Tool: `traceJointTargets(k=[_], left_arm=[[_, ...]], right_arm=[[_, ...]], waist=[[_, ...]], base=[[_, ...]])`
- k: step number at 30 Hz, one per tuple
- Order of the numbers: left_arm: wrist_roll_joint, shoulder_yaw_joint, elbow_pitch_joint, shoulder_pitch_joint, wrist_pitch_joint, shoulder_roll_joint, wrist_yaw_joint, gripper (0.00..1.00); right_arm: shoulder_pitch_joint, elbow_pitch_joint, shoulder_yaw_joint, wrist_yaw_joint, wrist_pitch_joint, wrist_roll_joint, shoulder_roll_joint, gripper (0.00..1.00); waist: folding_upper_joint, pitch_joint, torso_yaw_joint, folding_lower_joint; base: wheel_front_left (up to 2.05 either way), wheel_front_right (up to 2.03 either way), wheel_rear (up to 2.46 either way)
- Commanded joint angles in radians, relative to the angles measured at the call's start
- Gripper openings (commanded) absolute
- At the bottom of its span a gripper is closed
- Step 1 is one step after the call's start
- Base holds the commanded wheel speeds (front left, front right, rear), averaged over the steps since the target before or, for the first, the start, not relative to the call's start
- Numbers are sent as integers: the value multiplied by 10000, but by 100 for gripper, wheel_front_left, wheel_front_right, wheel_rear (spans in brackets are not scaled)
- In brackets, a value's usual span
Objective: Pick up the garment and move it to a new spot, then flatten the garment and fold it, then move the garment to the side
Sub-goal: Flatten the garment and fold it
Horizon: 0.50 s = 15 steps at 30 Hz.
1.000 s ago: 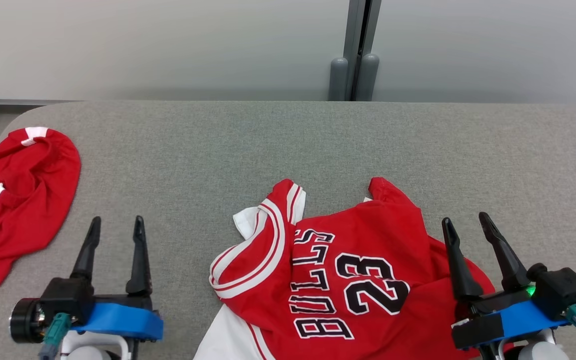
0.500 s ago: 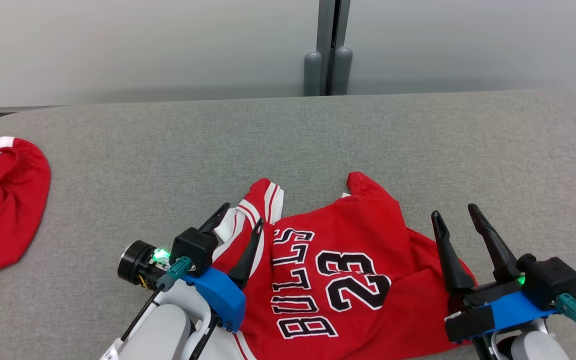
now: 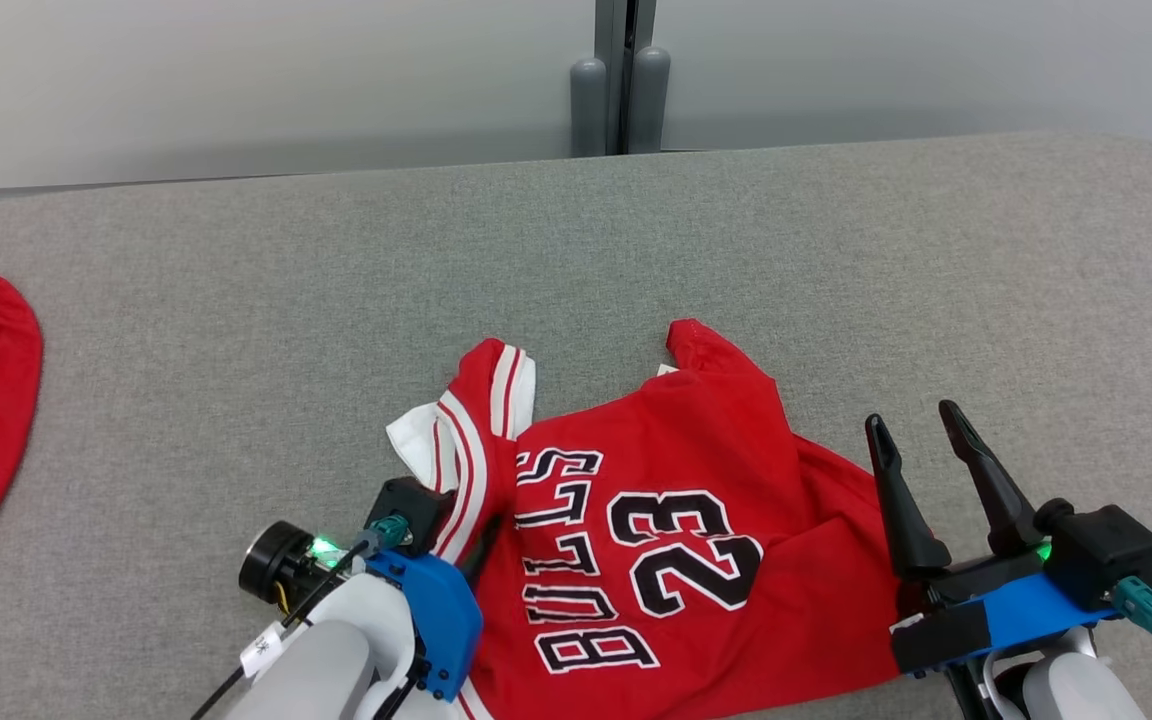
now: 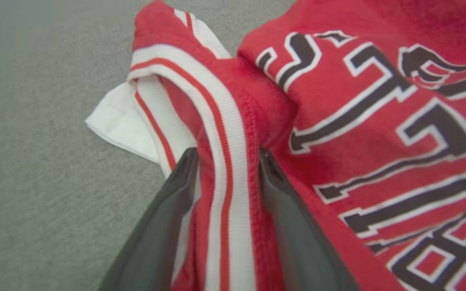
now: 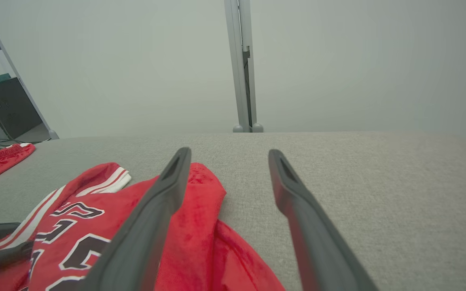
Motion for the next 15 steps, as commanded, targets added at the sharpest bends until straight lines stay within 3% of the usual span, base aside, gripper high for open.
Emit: traceJointTargets(k=[1, 6, 15], left_arm=[[-12, 44, 44, -243, -103, 41, -5, 0], [-34, 570, 221, -977, -1276, 119, 417, 0], [-279, 1526, 1247, -2646, -2366, 576, 876, 0]], right_arm=[[-170, -4, -3, 1, -47, -32, 10, 100], [-258, -19, -70, 1, -48, -34, -97, 100], [-544, 101, -83, 1, -48, -116, -135, 100]], waist=[[-1, 10, 4, -1], [-1, 81, 63, -1], [-1, 341, -63, -1]], base=[[0, 0, 0], [0, 0, 0], [0, 0, 0]])
